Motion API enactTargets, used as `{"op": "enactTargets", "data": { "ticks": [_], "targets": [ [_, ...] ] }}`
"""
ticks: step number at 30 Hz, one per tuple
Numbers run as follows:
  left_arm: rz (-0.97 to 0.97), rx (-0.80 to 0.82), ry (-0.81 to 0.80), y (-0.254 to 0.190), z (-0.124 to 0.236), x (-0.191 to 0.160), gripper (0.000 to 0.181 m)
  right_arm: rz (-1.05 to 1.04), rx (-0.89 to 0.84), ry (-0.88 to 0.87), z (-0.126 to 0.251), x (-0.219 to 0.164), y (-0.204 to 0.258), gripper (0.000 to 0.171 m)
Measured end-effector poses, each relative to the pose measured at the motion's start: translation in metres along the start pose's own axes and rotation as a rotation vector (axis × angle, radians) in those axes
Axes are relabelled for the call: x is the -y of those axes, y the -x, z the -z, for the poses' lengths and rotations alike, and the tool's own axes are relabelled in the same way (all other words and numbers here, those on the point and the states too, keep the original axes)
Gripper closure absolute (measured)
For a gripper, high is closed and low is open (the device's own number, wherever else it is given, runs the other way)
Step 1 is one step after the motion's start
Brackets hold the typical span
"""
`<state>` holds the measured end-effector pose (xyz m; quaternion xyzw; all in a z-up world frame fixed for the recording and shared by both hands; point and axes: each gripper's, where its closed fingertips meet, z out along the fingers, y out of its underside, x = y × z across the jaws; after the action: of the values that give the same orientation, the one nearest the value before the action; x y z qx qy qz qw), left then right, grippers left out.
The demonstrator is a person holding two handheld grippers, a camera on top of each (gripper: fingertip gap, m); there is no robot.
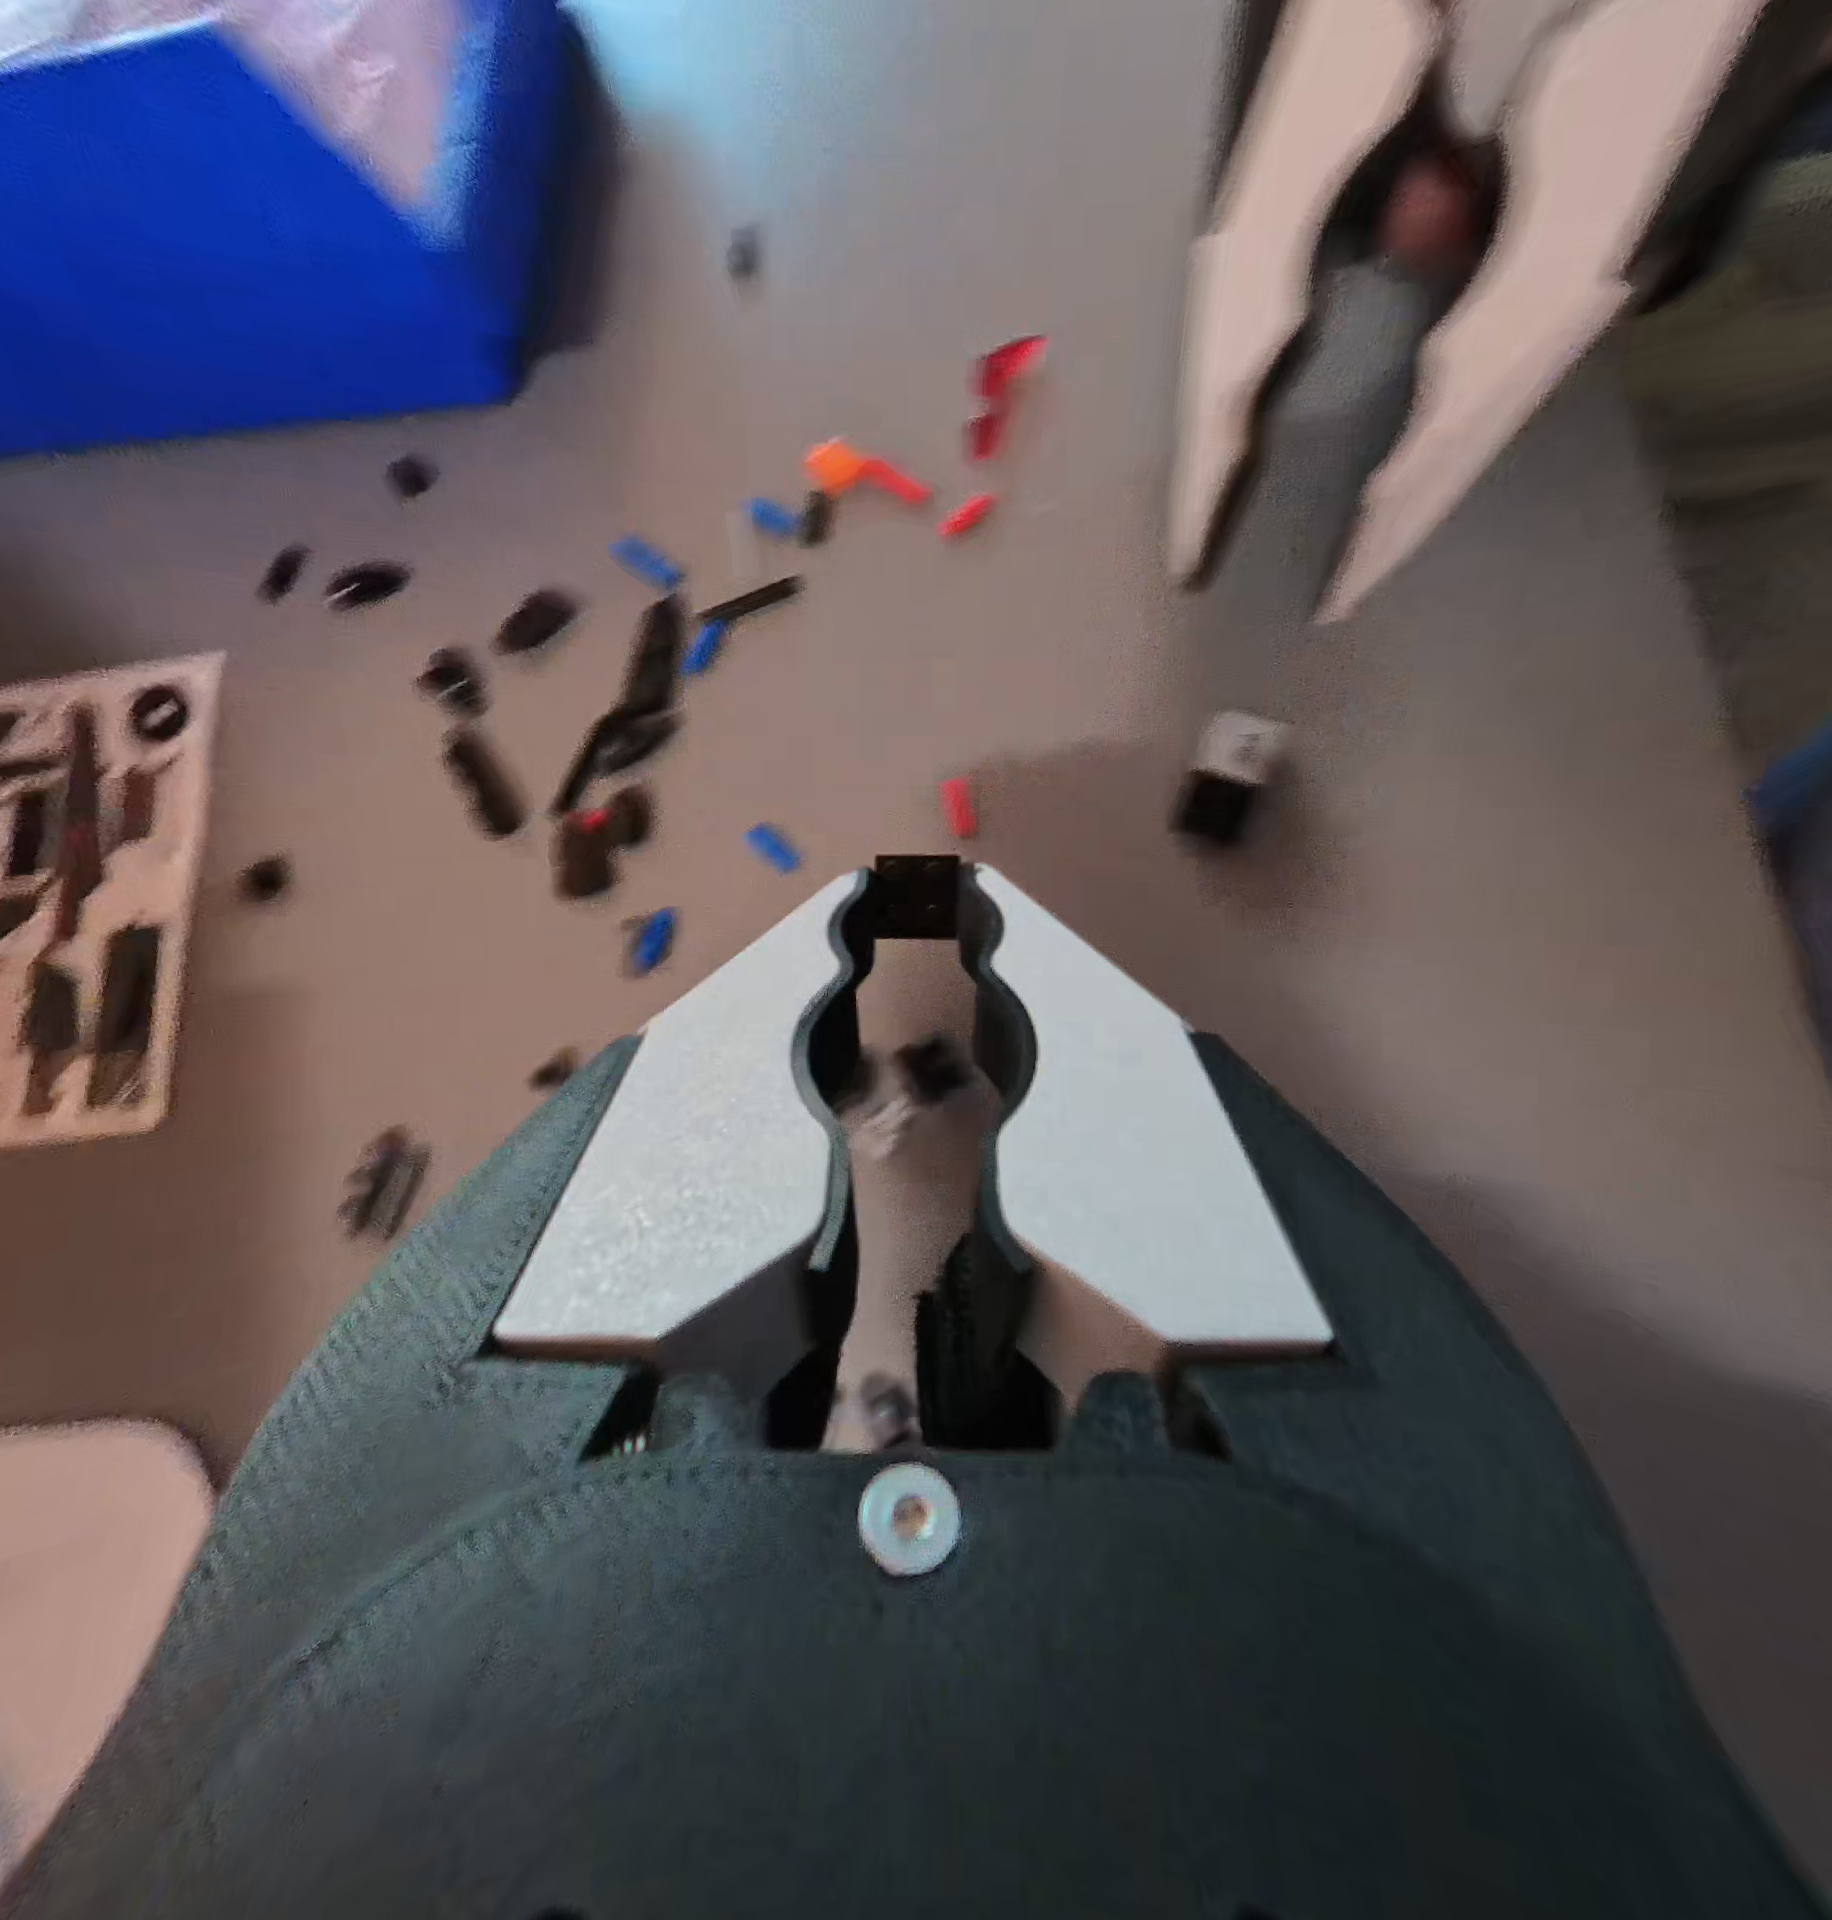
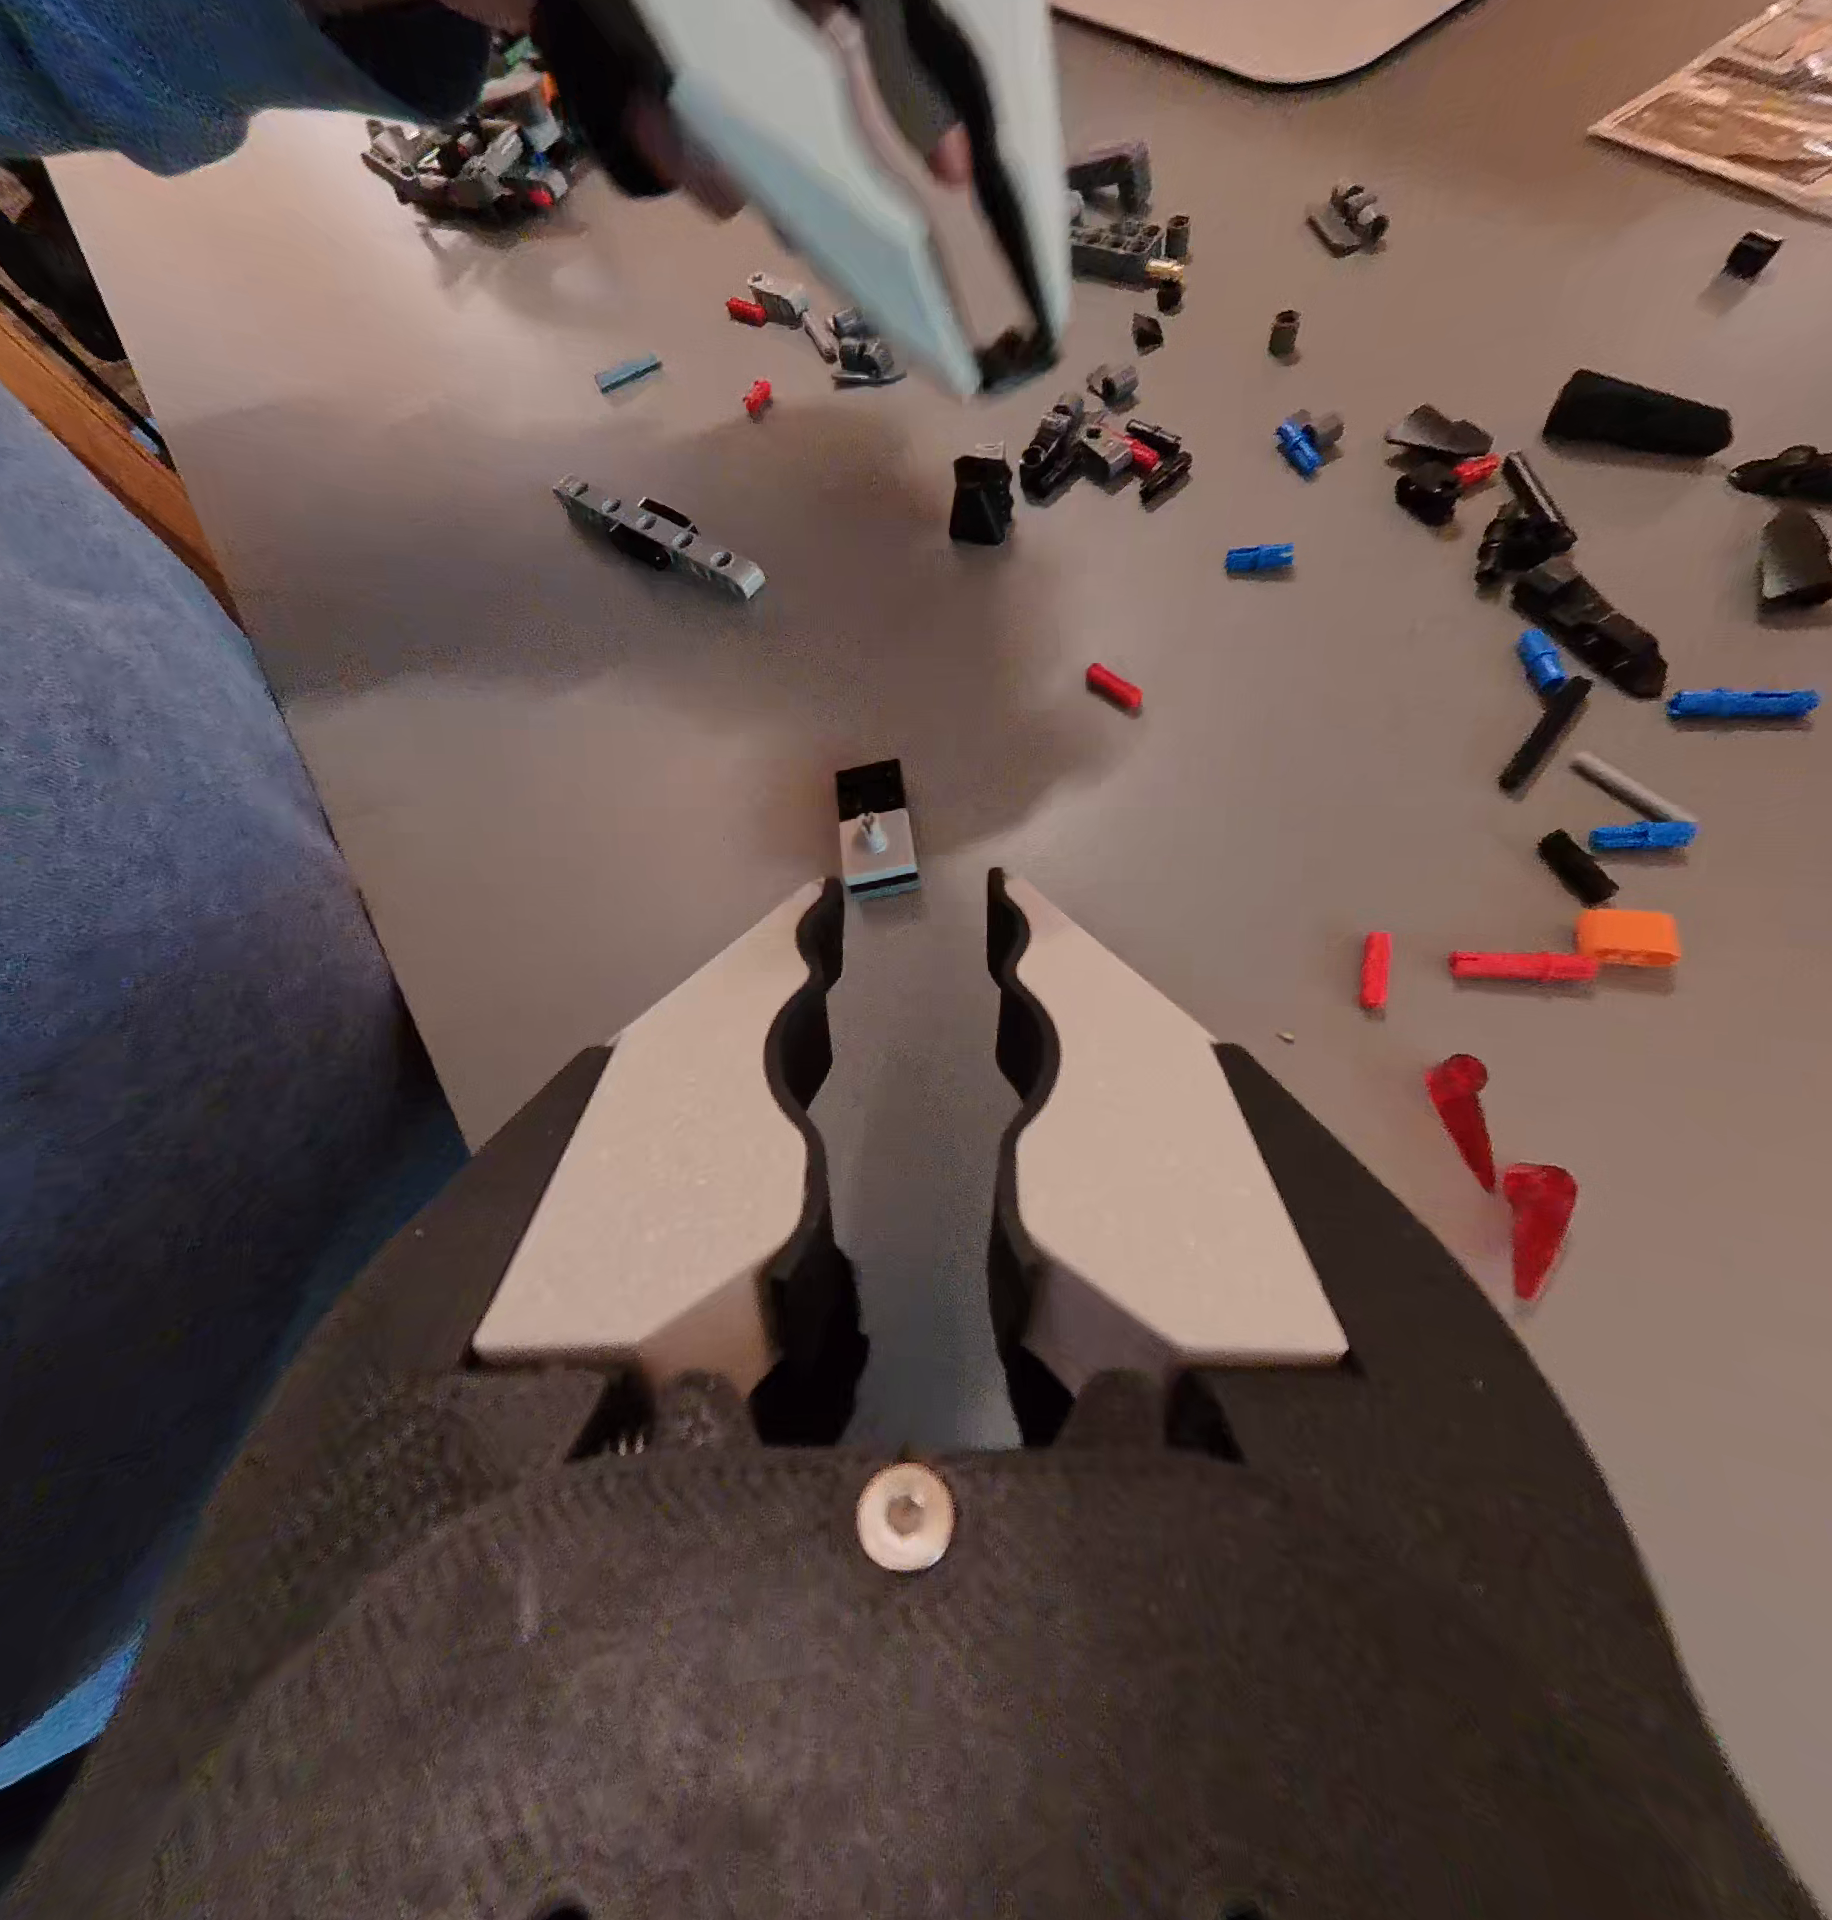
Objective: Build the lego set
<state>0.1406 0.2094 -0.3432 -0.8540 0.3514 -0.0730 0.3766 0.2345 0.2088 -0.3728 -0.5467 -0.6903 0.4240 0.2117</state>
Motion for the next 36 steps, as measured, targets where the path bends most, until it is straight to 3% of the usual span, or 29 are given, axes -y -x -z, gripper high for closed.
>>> {"op": "enactTargets", "data": {
  "ticks": [1,9,22,36],
  "targets": [
    [-0.038,-0.039,-0.001,-0.017,-0.005,0.004,0.167,-0.001,0.002,0.009,-0.001,-0.001,0.002,0.144],
    [-0.158,-0.151,0.0,-0.067,-0.036,0.003,0.167,0.045,-0.008,0.081,-0.018,-0.005,0.012,0.144],
    [-0.194,-0.18,0.037,-0.076,-0.053,-0.007,0.167,0.086,-0.013,0.155,-0.03,-0.014,0.007,0.156],
    [-0.207,-0.182,0.012,-0.075,-0.052,-0.005,0.167,0.099,0.02,0.162,-0.032,-0.014,0.008,0.157]
  ]
}}
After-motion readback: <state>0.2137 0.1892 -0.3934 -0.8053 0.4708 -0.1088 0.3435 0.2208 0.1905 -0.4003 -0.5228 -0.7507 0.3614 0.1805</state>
